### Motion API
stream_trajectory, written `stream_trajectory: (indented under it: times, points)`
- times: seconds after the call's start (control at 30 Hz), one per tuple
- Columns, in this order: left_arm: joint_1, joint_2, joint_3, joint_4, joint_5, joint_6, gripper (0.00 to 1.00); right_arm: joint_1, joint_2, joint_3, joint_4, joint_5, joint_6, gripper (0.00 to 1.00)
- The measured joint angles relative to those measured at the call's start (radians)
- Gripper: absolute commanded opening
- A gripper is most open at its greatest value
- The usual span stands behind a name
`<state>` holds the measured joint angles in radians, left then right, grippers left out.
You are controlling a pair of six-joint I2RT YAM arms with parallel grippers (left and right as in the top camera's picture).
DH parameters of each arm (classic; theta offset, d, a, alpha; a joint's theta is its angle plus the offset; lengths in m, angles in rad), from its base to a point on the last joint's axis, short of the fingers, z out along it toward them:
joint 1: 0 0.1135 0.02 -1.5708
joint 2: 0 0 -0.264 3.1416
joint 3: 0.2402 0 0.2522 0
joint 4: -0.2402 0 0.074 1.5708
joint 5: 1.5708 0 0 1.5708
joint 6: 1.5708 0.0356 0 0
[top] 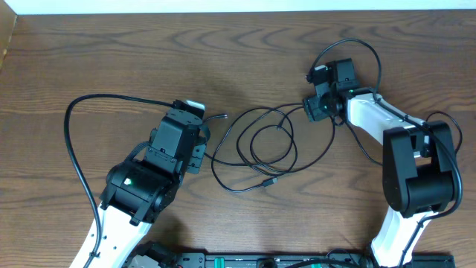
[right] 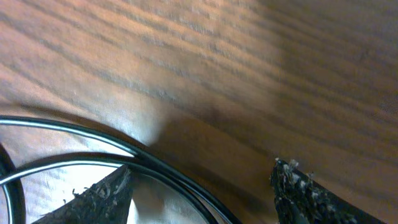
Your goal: Untangle cables
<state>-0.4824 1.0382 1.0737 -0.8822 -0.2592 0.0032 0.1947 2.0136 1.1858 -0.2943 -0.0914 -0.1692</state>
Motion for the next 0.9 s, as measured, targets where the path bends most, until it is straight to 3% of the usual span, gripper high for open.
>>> stream_trajectory:
  times: [0.1, 0.17, 0.27, 0.67, 0.9]
  points:
    - [0.000, 0.000, 0.000, 0.000, 0.000, 0.000, 0.39, 0.000, 0.005, 0.004, 0.005, -0.003, 0.001, 0.63]
    - [0.000, 0.000, 0.000, 0.000, 0.000, 0.000, 0.39, 0.000, 0.006, 0.005, 0.006, -0.006, 0.000, 0.45]
    - [0.000, 0.000, 0.000, 0.000, 0.000, 0.000, 0.39, 0.001, 0.008, 0.005, 0.011, -0.010, 0.003, 0.02]
    - [0.000, 0.000, 0.000, 0.000, 0.000, 0.000, 0.39, -0.006, 0.006, 0.003, 0.027, -0.112, 0.061, 0.01]
    - [0.000, 0.000, 0.000, 0.000, 0.000, 0.000, 0.39, 0.021, -0.114, -0.081, -0.040, -0.130, 0.122, 0.01]
